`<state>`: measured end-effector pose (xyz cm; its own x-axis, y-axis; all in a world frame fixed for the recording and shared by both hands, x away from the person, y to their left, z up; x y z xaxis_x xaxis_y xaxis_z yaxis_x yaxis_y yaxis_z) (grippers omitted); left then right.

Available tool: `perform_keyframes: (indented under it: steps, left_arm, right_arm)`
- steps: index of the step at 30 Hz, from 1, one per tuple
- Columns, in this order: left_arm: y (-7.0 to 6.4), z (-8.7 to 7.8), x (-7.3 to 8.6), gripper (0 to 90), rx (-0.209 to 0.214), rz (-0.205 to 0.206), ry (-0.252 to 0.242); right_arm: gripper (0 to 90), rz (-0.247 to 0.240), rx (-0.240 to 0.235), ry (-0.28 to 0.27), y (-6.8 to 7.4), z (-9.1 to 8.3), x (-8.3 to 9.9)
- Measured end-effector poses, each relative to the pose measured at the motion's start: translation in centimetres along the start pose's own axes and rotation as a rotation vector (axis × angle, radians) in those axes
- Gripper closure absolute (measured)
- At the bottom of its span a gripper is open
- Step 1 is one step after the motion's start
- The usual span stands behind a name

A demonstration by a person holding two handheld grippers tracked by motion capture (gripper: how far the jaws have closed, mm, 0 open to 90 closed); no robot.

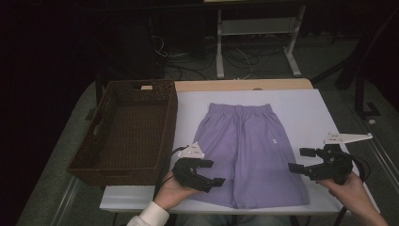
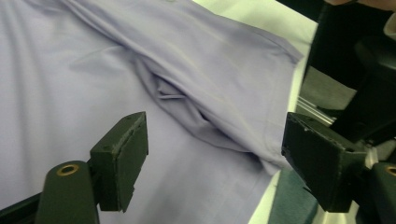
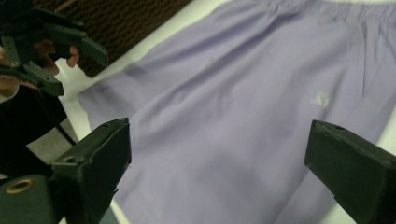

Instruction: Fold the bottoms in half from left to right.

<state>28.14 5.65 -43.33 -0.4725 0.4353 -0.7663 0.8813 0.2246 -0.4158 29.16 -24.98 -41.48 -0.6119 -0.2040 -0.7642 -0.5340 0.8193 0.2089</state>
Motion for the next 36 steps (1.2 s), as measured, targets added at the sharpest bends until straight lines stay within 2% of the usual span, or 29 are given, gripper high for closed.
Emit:
perform_keyframes:
  steps: [6, 11, 19, 25, 30, 36]
  left_arm:
    - [0.1, -0.7, 0.3, 18.6, -0.039, -0.025, -0.026]
    - [0.2, -1.4, 1.1, 13.9, -0.099, -0.057, -0.032]
    - [0.4, -2.6, 2.7, 14.0, -0.184, -0.097, -0.020]
    - [0.3, -3.1, 4.1, 14.6, -0.209, -0.116, 0.009]
    - [0.3, -3.3, 5.1, 14.6, -0.213, -0.122, 0.041]
    - [0.6, -3.9, 6.0, 15.0, -0.218, -0.144, 0.057]
  right_arm:
    - [3.9, -0.027, -0.012, -0.026, 0.3, 0.6, -1.5]
    - [3.1, -0.060, -0.021, -0.038, 0.8, 1.4, -2.7]
    - [3.1, -0.097, -0.049, -0.044, 2.0, 3.2, -4.4]
    - [3.1, -0.119, -0.066, -0.042, 3.2, 4.4, -5.4]
    - [3.1, -0.132, -0.072, -0.043, 4.0, 5.1, -6.0]
    - [3.1, -0.141, -0.078, -0.040, 5.0, 6.2, -6.8]
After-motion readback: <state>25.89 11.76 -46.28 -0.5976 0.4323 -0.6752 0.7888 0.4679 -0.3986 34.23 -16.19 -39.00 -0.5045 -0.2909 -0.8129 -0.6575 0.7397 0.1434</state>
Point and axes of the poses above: each handheld gripper's, and its own axes: z roughly forward along the jaws, x roughly out of its underside, y roughly to its left, the point moved 7 cm from there along z, roughly forward along the jaws, and after that the axes turned 14 degrees about x, right-handed, at the moved point
